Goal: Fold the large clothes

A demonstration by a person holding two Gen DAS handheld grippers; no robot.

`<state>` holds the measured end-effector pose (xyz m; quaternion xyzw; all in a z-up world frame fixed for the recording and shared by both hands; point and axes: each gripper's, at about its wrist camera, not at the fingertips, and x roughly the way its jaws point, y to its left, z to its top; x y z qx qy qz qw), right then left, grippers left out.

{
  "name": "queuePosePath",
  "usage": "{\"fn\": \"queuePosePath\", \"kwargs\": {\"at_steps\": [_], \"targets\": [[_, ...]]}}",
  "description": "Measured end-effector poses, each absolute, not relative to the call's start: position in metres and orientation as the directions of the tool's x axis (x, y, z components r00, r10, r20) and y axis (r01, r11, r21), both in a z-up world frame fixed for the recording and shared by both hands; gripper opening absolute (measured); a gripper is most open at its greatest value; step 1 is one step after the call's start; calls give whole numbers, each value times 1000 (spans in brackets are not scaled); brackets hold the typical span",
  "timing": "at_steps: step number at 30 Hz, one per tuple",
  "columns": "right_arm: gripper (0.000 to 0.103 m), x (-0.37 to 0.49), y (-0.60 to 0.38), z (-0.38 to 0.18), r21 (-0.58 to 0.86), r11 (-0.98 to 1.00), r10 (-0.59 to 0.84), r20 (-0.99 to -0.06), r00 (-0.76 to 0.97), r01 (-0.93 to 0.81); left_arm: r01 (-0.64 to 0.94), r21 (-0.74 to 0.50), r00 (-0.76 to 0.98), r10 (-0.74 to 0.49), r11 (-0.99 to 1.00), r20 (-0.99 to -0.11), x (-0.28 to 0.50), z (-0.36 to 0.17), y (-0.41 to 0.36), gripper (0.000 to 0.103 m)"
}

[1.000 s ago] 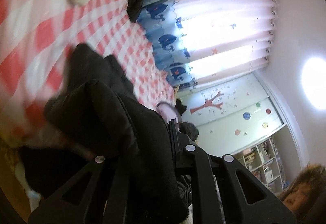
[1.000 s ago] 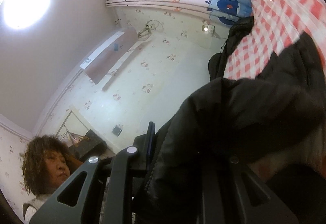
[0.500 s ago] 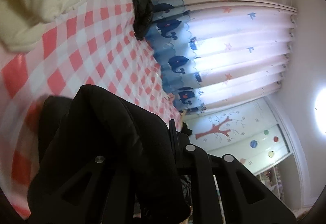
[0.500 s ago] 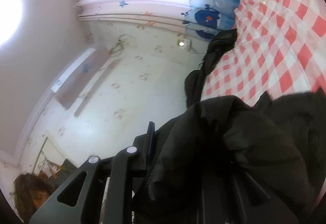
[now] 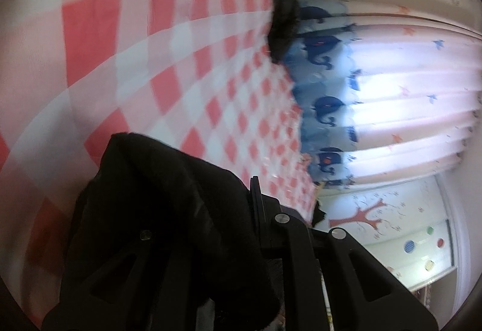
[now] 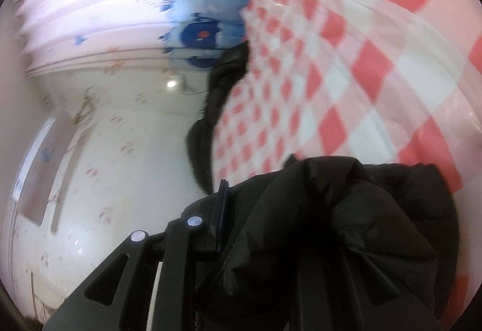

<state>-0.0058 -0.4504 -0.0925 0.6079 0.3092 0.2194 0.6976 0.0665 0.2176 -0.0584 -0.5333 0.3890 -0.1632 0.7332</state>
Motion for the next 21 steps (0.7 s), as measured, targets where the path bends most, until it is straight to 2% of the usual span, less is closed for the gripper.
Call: {"fn": "queuePosePath", "kwargs": {"at_steps": [4, 6, 7, 8, 9, 10, 11, 12, 13, 15, 18, 21], "targets": [[19, 3, -447, -117, 977, 169, 687, -212, 695, 131, -237, -870, 608, -632, 432, -480, 79, -90, 206, 15], [23, 3, -446, -123, 974, 168, 694, -225, 684, 149, -248, -855, 590, -628, 456, -507, 81, -93, 203, 18], [24, 2, -447, -122, 975, 164, 700, -222, 678, 149, -253, -852, 581, -632, 459, -513, 81, -92, 203, 21], [28, 1, -447, -122, 975, 161, 703, -221, 676, 151, -260, -852, 569, -642, 454, -515, 81, -88, 204, 31], [37, 0, -448, -120, 977, 156, 703, -215, 677, 149, -258, -859, 568, -650, 443, -506, 77, -83, 207, 38], [43, -3, -449, -116, 979, 146, 705, -202, 680, 139, -255, -864, 575, -650, 434, -496, 74, -77, 211, 52], [58, -5, -450, -112, 982, 136, 704, -188, 685, 129, -248, -869, 596, -640, 429, -486, 69, -65, 215, 64], [71, -8, -450, -105, 986, 125, 697, -169, 696, 114, -237, -871, 614, -628, 430, -478, 64, -53, 219, 71], [75, -10, -451, -99, 986, 128, 691, -168, 703, 109, -227, -874, 631, -619, 429, -468, 59, -43, 221, 79], [86, -17, -451, -81, 983, 162, 671, -176, 720, 90, -187, -883, 667, -604, 431, -437, 49, -17, 223, 80], [87, -22, -434, -40, 941, 339, 638, -245, 730, 19, -73, -857, 682, -602, 510, -416, 41, 21, 196, 85], [89, -11, -389, 1, 784, 620, 570, -410, 712, -44, 21, -816, 631, -640, 578, -438, 50, 33, 142, 86]]}}
